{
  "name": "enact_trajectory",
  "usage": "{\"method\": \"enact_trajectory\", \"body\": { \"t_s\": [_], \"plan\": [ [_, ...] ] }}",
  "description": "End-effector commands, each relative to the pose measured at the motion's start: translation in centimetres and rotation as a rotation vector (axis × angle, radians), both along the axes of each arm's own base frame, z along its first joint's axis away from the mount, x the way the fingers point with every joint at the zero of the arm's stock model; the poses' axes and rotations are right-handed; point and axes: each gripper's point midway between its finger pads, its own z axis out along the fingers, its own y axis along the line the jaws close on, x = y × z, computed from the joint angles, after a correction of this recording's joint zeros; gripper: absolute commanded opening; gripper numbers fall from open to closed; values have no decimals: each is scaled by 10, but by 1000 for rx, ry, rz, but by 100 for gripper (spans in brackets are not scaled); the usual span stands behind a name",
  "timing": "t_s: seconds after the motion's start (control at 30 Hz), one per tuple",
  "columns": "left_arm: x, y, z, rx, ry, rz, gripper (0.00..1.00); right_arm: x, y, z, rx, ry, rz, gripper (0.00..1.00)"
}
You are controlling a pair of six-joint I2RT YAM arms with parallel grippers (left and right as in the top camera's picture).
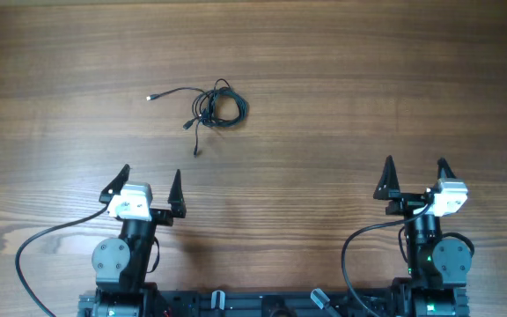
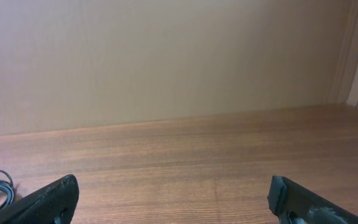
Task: Untangle cables
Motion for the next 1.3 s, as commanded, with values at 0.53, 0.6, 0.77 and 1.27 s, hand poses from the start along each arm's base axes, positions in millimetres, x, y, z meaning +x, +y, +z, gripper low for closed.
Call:
{"method": "enact_trajectory", "body": {
  "t_s": [0.53,0.6,0.77,1.27],
  "plan": [
    [-30,-20,134,-451,-323,-185,100,-67,57,160,53,-616,380,100],
    [-41,-20,160,-450,-356,-192,100,-73,58,176,41,-625,384,100],
    [-51,-19,210,-452,-239,-165,100,-65,61,210,-43,-528,368,100],
    [111,-63,103,-482,908,-125,100,92,124,124,263,527,796,100]
  ]
}}
